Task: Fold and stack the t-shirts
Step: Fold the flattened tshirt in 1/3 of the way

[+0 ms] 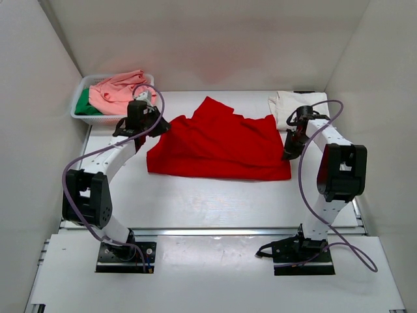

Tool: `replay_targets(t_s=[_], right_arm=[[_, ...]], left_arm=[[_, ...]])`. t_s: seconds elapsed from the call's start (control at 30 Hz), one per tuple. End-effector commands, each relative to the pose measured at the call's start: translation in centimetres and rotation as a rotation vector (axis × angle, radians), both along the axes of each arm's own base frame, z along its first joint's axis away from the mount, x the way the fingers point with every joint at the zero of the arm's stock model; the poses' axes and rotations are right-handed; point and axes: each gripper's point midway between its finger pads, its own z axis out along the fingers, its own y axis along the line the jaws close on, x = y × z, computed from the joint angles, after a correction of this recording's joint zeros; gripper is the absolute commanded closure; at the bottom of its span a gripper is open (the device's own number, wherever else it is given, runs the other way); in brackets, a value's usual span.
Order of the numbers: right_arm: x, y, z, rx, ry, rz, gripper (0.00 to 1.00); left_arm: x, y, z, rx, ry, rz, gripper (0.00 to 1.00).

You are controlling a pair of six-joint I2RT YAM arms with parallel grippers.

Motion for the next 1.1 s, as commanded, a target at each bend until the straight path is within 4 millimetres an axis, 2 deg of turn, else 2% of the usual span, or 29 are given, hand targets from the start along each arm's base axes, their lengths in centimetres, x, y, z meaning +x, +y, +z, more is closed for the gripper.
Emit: replay_targets(t_s=[0.0, 0.07, 0.17, 0.23, 0.33, 0.43, 0.57, 0.6, 0.7, 0.93, 1.0, 1.07], right_arm=[[1.1, -0.8, 1.2, -0.054, -0.031, -0.008, 0.80], [0.7, -1.2, 1.9, -0.086, -0.047, -0.011, 0.62], [-0.5, -1.5, 2.2, -0.119, -0.054, -0.030, 0.41], [-1.3, -1.6, 2.4, -0.121, -0.056, -0.053, 0.37], [-3.1, -1.9, 2.2, -0.136, -0.043, -0.093, 0.32], [-4.7, -1.5, 1.6, -0.109, -0.038, -0.125, 0.32], [-6.1, -0.3, 1.5, -0.057, -0.060, -0.175, 0.32], [-6.4, -0.1, 1.4, -0.045, -0.066, -0.193, 0.32], [-6.8, 0.4, 1.6, -0.018, -0.089, -0.208, 0.32], [-7.6, 0.5, 0.4, -0.010, -0.089, -0.256, 0.32], [-7.7, 0.6, 0.1, -0.004, -0.092, -0.269, 0.32], [-7.4, 0.5, -0.2, 0.012, -0.099, -0.288, 0.32]], left_arm=[[1.5, 2.4, 1.8, 0.008, -0.041, 0.057, 0.51], [1.1, 2.3, 1.3, 0.028, -0.014, 0.028, 0.12], [-0.6, 2.1, 0.5, 0.085, 0.034, 0.014, 0.02], [-2.4, 2.2, -1.0, 0.141, 0.103, 0.024, 0.02], [-6.1, 3.3, -4.6, 0.230, 0.235, 0.060, 0.05], [-8.9, 5.2, -8.2, 0.262, 0.349, 0.116, 0.09], [-11.5, 8.1, -11.7, 0.288, 0.489, 0.245, 0.17], [-11.7, 8.7, -12.2, 0.307, 0.508, 0.273, 0.18], [-12.0, 9.0, -13.2, 0.335, 0.540, 0.302, 0.16], [-9.4, 8.3, -13.8, 0.276, 0.486, 0.360, 0.14], [-8.7, 8.0, -13.8, 0.258, 0.466, 0.365, 0.17], [-8.3, 7.6, -14.2, 0.252, 0.469, 0.370, 0.27]])
